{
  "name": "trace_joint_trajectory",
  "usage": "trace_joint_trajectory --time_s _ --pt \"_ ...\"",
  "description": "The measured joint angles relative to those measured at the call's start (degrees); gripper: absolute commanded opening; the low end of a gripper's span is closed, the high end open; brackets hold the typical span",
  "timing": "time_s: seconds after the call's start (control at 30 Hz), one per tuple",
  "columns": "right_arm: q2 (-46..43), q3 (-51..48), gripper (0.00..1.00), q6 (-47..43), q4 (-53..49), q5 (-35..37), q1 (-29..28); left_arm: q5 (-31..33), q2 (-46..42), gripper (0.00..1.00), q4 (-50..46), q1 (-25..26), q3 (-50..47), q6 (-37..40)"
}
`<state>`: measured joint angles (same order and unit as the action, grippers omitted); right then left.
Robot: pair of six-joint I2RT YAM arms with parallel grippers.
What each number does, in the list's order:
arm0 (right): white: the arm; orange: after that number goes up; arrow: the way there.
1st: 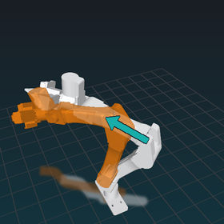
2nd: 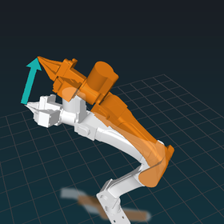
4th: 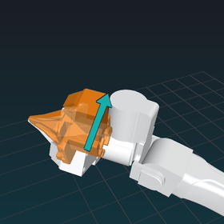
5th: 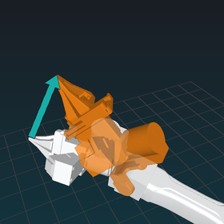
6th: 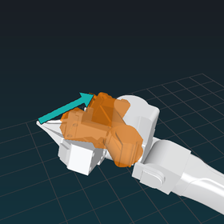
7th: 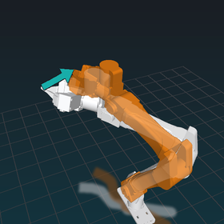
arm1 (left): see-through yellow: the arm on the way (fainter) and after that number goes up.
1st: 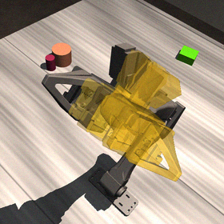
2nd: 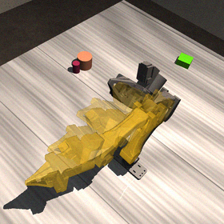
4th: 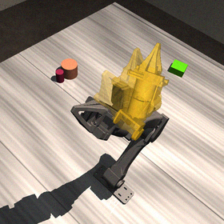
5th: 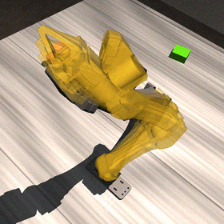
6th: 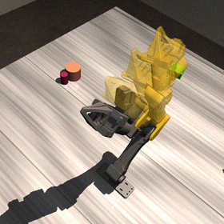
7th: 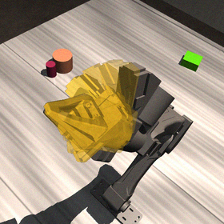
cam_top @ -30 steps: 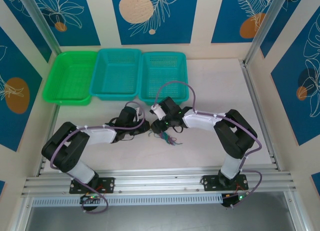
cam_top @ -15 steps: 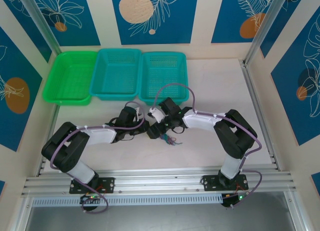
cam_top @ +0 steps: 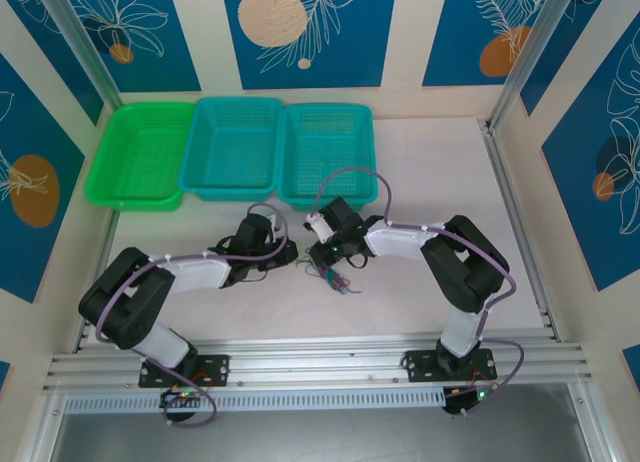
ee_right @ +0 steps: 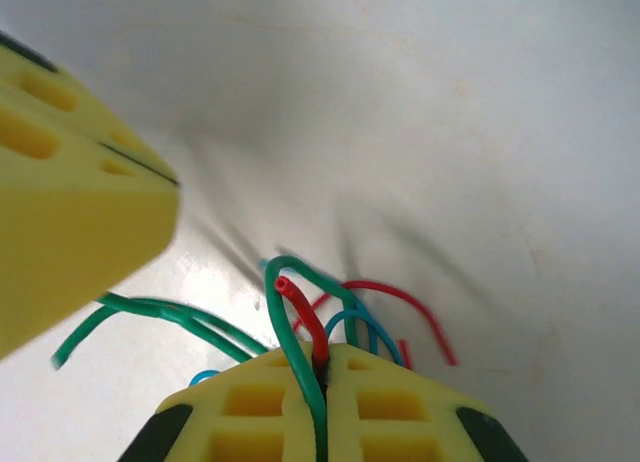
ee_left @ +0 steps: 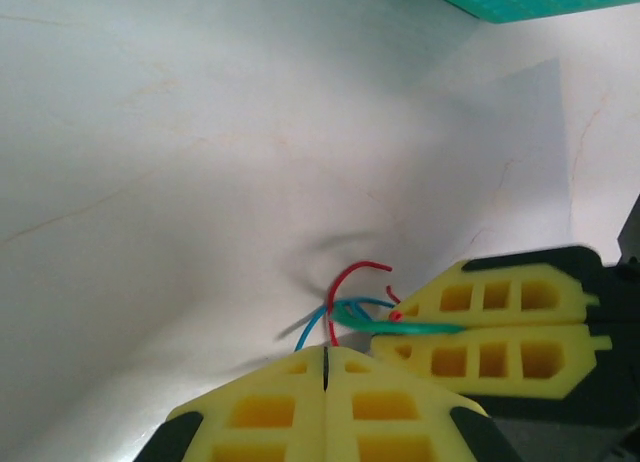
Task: Untangle the cables
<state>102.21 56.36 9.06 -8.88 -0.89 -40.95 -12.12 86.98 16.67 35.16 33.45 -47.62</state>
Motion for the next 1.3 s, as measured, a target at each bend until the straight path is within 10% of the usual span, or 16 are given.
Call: trace_joint_trajectory --time_s 0.77,1.2,1.3 --pt "-15.0 -30.1 0.00 32.7 20.9 -24.1 38.9 5.1 -24.5 0.00 -14.0 -12.9 -11.3 1.7" --pt "-38.9 -33.7 0.00 33.7 11.3 -8.8 36.5 4.2 -27.8 0.00 -14.2 -15.4 -12.1 1.7" --pt "-36.5 -32.5 0.22 31.5 7.8 -3.0 29.4 3.0 -25.8 0.00 -12.3 -15.6 -12.3 1.7"
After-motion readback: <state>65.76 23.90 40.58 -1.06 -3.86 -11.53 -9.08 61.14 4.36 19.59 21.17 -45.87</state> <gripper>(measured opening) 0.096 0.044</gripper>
